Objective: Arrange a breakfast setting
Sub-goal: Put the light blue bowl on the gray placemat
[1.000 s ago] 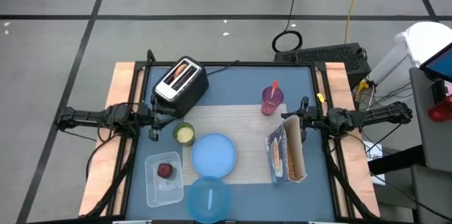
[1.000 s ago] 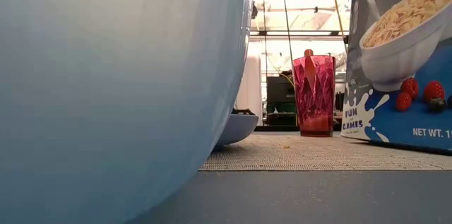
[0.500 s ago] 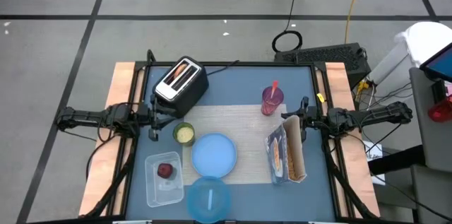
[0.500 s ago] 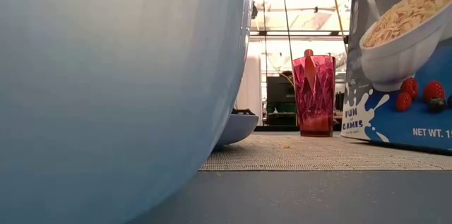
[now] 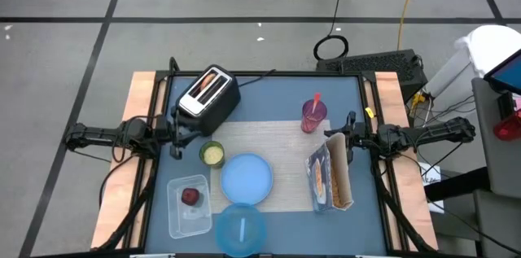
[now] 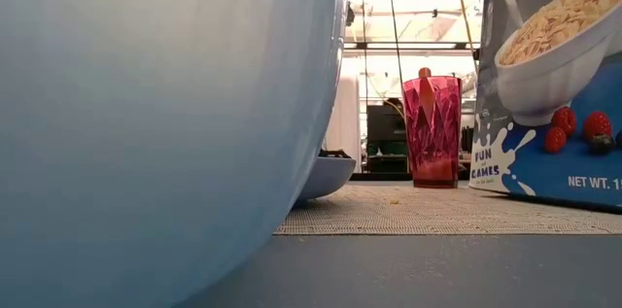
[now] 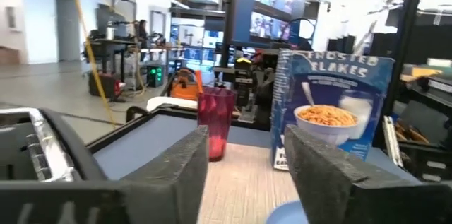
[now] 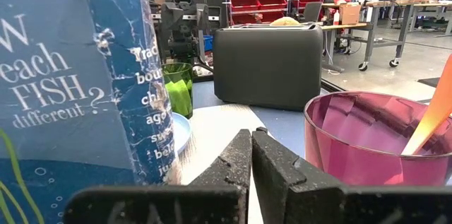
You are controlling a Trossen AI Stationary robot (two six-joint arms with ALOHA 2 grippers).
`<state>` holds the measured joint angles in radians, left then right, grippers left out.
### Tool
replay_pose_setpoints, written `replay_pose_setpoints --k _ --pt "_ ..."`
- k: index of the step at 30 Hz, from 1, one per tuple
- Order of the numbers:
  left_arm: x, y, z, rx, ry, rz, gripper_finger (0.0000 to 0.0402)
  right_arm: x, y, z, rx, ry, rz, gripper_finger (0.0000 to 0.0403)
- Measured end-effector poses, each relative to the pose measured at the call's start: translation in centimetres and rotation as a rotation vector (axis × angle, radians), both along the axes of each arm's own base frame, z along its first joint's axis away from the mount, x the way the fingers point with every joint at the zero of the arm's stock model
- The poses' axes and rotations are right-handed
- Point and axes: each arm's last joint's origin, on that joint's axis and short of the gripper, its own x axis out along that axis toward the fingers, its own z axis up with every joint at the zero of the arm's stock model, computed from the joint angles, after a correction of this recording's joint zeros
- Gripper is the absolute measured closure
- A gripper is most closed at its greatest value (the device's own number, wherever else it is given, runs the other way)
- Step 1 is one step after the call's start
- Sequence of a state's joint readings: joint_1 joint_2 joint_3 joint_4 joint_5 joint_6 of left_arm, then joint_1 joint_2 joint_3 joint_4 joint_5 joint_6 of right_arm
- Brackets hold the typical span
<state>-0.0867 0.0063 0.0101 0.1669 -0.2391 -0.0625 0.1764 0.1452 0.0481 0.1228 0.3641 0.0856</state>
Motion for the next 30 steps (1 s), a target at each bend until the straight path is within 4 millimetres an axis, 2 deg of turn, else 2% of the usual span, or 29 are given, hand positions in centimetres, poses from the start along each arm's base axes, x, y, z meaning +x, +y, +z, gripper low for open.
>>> replay_pose_setpoints --k 5,9,12,14,16,19,24,30 --pt "-0.2 0.0 0.7 -0.050 -0.081 0.001 0.0120 0.0 0.0 0.0 0.000 0.000 0.000 0.0394" --pt "-0.5 0.0 2.0 -0.081 -0.223 -0.047 0.0073 0.0 0.0 0.0 0.000 0.000 0.000 0.0394" --pt "-1.2 -0.1 3.4 -0.150 -0.397 -0.135 0.0058 0.0 0.0 0.0 0.000 0.000 0.000 0.0394" --pt "-1.7 -0.3 4.1 -0.116 -0.475 -0.210 0.0056 0.0 0.0 0.0 0.000 0.000 0.000 0.0394" --pt "-1.9 -0.6 4.6 -0.020 -0.502 -0.283 0.0055 0.0 0.0 0.0 0.000 0.000 0.000 0.0394" --pt "-1.7 -0.9 5.9 0.004 -0.487 -0.324 0.0055 0.0 0.0 0.0 0.000 0.000 0.000 0.0394" --pt "0.4 -1.2 8.6 -0.007 -0.379 -0.315 0.0055 0.0 0.0 0.0 0.000 0.000 0.000 0.0394" --pt "5.3 -2.1 12.3 0.005 -0.169 -0.325 0.0055 0.0 0.0 0.0 0.000 0.000 0.000 0.0394"
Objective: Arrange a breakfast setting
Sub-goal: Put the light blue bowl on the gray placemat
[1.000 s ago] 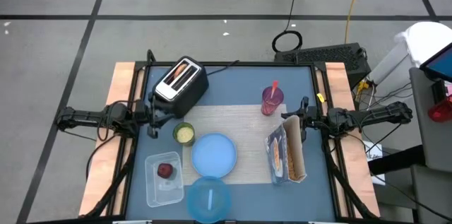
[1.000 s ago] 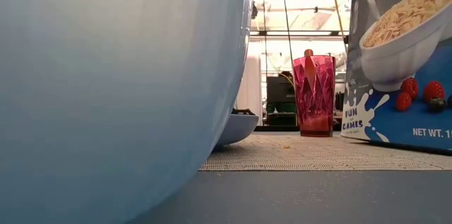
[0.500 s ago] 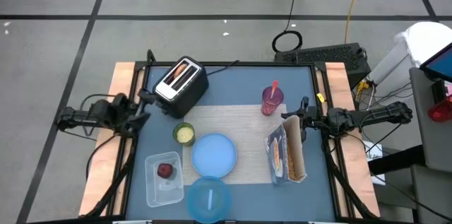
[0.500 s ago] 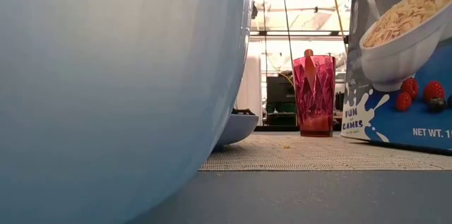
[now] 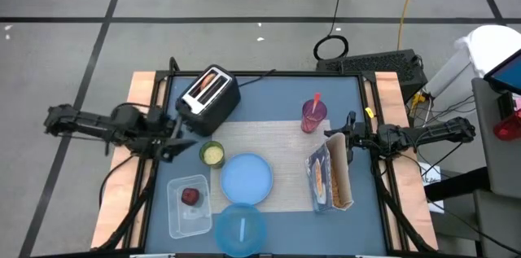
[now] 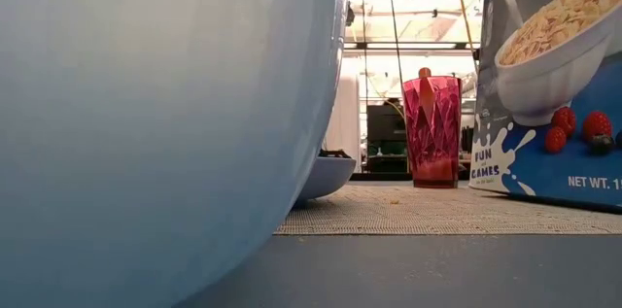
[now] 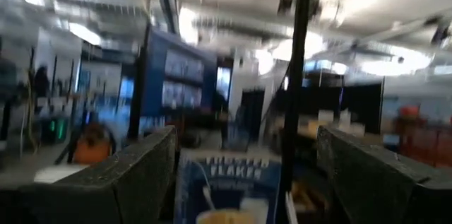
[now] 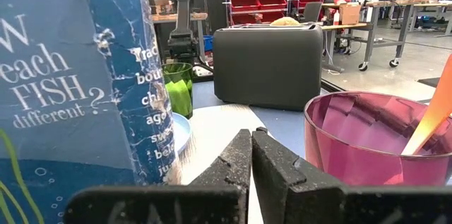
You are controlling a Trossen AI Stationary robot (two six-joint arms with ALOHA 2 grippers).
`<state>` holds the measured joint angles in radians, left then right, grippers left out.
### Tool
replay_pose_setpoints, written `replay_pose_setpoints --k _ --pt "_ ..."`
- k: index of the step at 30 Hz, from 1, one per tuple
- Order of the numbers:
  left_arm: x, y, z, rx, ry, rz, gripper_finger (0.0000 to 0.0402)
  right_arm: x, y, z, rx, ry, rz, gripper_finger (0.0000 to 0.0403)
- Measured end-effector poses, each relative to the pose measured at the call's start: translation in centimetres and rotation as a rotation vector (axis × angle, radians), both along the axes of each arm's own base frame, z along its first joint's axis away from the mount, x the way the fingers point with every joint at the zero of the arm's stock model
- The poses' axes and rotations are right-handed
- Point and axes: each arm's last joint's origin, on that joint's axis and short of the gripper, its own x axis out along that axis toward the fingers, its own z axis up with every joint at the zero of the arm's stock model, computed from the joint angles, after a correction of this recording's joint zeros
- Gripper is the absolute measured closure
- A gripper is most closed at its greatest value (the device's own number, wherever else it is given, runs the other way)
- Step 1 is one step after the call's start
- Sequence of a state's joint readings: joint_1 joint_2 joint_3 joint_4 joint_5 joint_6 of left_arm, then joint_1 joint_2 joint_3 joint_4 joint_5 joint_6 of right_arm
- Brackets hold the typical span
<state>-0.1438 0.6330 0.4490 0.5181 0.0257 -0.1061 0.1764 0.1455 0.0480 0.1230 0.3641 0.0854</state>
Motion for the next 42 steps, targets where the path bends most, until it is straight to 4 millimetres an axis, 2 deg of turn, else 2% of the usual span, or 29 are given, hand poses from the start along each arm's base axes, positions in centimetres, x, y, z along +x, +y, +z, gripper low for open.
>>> replay_pose_setpoints --k 4,9,14,17,23,29,33,42 --pt "4.0 -0.8 2.0 0.012 0.187 -0.017 0.0055 0.0 0.0 0.0 0.000 0.000 0.000 0.0394" --pt "8.8 -2.3 3.4 0.034 0.394 -0.047 0.0055 0.0 0.0 0.0 0.000 0.000 0.000 0.0394" --pt "12.7 -4.2 3.1 0.076 0.589 -0.082 0.0055 0.0 0.0 0.0 0.000 0.000 0.000 0.0394" --pt "14.1 -5.5 2.6 0.108 0.704 -0.108 0.0055 0.0 0.0 0.0 0.000 0.000 0.000 0.0394" --pt "16.1 -8.6 0.5 0.156 0.898 -0.168 0.0055 0.0 0.0 0.0 0.000 0.000 0.000 0.0394" --pt "17.0 -11.3 -2.4 0.209 1.002 -0.220 0.0055 0.0 0.0 0.0 0.000 0.000 0.000 0.0394" --pt "17.5 -12.1 -4.1 0.229 1.048 -0.230 0.0055 0.0 0.0 0.0 0.000 0.000 0.000 0.0394" --pt "18.8 -12.7 -7.1 0.198 1.138 -0.210 0.0055 0.0 0.0 0.0 0.000 0.000 0.000 0.0394"
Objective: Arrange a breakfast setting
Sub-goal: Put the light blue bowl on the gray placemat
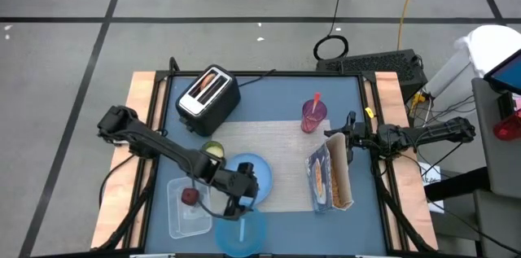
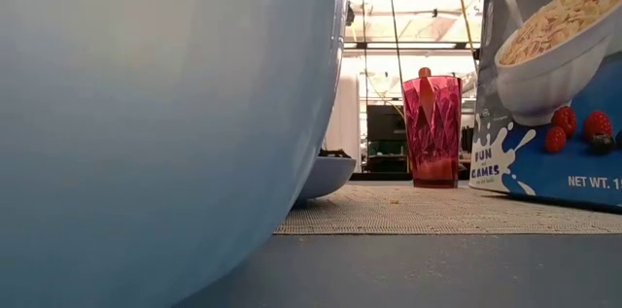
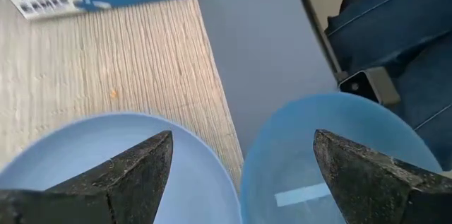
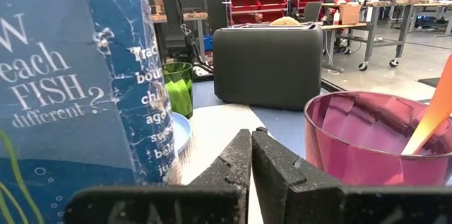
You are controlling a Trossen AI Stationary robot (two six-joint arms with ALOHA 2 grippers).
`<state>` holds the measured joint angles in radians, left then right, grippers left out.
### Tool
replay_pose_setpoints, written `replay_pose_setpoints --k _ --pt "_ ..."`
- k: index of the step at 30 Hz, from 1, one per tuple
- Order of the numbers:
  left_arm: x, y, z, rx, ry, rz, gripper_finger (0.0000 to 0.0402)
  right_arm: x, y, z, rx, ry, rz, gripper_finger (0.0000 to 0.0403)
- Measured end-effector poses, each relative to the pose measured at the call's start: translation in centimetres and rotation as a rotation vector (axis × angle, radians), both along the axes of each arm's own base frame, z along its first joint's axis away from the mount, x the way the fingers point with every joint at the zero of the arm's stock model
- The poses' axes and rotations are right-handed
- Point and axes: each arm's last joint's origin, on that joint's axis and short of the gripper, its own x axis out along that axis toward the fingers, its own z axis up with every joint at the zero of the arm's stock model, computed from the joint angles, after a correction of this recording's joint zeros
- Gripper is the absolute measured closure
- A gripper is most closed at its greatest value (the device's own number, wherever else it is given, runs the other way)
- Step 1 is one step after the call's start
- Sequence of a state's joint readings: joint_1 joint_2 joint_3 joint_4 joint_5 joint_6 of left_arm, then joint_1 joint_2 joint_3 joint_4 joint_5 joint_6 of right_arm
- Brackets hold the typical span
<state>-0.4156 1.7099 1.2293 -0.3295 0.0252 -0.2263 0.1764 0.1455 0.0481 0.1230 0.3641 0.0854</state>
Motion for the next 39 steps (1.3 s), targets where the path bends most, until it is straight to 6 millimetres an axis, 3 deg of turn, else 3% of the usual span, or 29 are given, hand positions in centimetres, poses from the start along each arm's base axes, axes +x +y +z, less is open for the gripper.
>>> replay_pose_setpoints --k 11,29,32,39 --pt "1.7 -0.7 -1.2 -0.067 -0.074 0.033 0.0055 0.0 0.0 0.0 0.000 -0.001 0.000 0.0394" --pt "2.2 -1.3 -6.9 0.020 0.135 -0.006 0.0056 0.0 0.0 0.1 0.001 -0.008 0.000 0.0394" --pt "2.0 -1.6 -7.0 0.036 0.132 -0.035 0.0073 0.0 0.0 0.1 0.002 -0.008 0.000 0.0394" --pt "2.0 -1.5 -7.0 0.041 0.135 -0.037 0.0160 0.0 0.0 0.1 0.001 -0.008 0.000 0.0394"
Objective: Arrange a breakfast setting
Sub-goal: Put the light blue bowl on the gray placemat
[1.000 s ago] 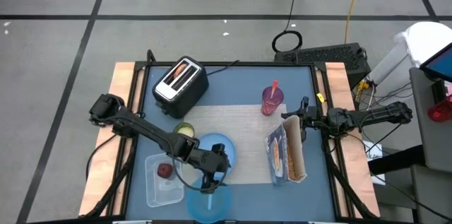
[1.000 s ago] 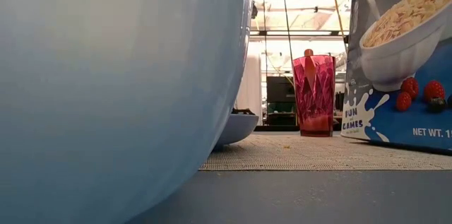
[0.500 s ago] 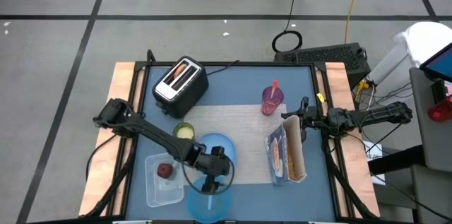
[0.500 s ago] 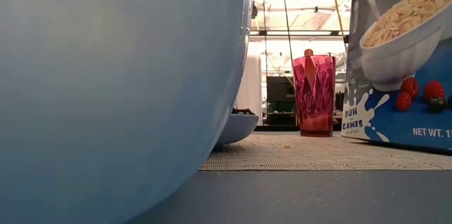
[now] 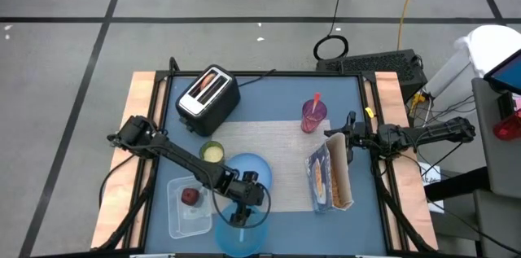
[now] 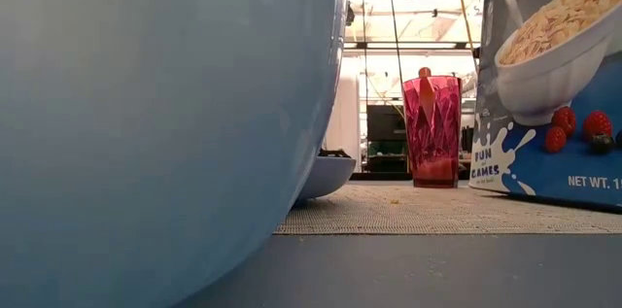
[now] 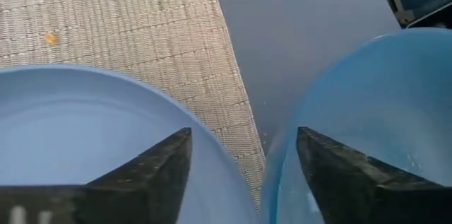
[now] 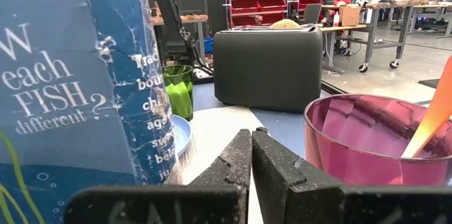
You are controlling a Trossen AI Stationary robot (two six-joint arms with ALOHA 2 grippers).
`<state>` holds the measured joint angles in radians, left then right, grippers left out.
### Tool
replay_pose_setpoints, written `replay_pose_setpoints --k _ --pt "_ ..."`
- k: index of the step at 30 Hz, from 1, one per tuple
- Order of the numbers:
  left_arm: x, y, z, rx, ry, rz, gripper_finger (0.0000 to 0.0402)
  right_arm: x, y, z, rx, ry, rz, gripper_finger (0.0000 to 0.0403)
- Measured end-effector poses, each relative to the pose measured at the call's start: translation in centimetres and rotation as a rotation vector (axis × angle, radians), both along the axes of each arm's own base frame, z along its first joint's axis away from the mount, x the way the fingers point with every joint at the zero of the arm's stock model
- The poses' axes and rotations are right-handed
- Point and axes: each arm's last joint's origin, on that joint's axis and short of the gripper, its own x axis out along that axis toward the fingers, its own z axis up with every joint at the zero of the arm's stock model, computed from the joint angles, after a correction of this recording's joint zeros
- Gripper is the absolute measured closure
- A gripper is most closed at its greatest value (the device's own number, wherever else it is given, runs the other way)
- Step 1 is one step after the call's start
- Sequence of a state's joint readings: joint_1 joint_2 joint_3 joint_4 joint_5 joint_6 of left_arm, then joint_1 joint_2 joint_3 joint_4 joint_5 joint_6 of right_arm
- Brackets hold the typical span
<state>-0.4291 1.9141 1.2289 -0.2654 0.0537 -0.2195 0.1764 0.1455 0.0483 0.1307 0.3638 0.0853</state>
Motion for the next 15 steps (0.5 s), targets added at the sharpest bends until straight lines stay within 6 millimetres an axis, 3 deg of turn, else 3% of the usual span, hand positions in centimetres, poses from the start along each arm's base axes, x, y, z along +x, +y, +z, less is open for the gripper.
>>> replay_pose_setpoints --k 15 --pt "-0.24 -0.12 -0.12 0.010 0.018 -0.012 0.0349 0.00 0.00 0.00 0.000 0.000 0.000 0.0394"
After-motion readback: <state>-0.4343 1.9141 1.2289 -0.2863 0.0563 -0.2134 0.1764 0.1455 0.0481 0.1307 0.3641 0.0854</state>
